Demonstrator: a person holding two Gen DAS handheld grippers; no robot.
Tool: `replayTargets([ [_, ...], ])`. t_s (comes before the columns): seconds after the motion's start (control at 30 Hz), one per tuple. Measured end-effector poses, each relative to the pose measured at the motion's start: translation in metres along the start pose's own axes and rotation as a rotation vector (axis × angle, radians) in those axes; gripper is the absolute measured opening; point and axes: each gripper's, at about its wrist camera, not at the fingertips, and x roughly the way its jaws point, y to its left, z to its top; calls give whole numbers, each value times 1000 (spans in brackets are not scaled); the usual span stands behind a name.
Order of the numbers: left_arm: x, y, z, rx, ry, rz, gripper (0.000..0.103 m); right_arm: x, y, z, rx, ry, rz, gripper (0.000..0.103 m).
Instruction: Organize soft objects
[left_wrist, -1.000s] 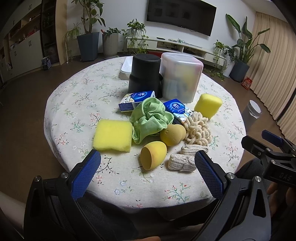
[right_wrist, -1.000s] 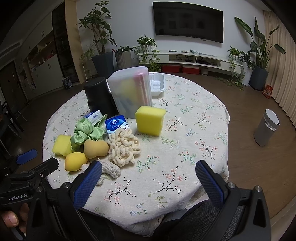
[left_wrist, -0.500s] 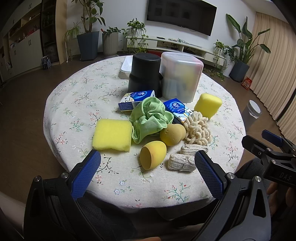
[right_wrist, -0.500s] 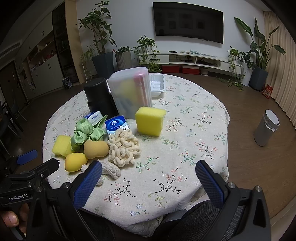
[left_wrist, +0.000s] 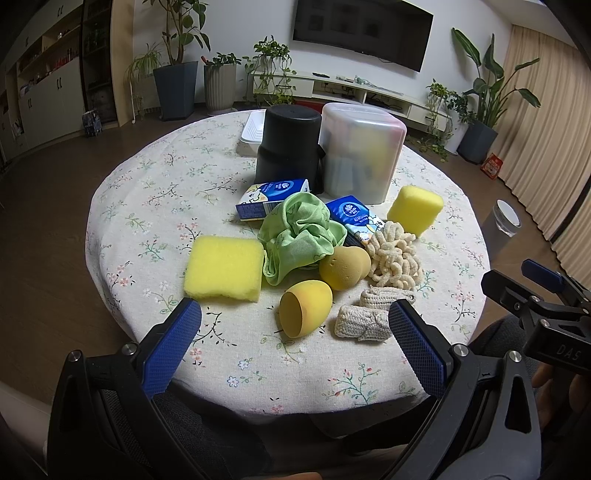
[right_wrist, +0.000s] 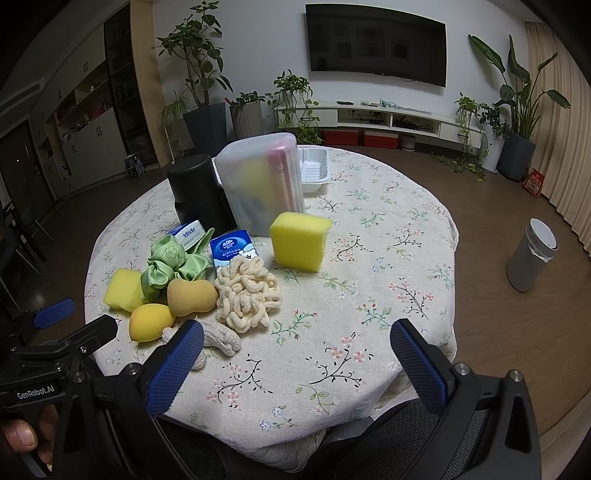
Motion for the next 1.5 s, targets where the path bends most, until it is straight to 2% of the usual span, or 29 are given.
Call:
replayTargets([
  [0.67, 3, 1, -5, -6, 6, -4, 103, 1, 0, 0, -1, 2, 0, 103],
  [0.93, 6, 16, -10, -9, 22, -18, 103, 5, -1, -3, 5, 10, 9, 103],
  [1.2, 24, 63, -15, -66, 90, -81, 102, 24, -7, -5, -15, 43, 122, 103],
  [1.4, 40, 69, 6, -8, 116, -58, 102, 54, 1, -3, -2, 138, 227, 103],
  [1.5, 56, 69, 11, 22, 169, -67, 102, 60, 14, -8, -34, 167, 266, 103],
])
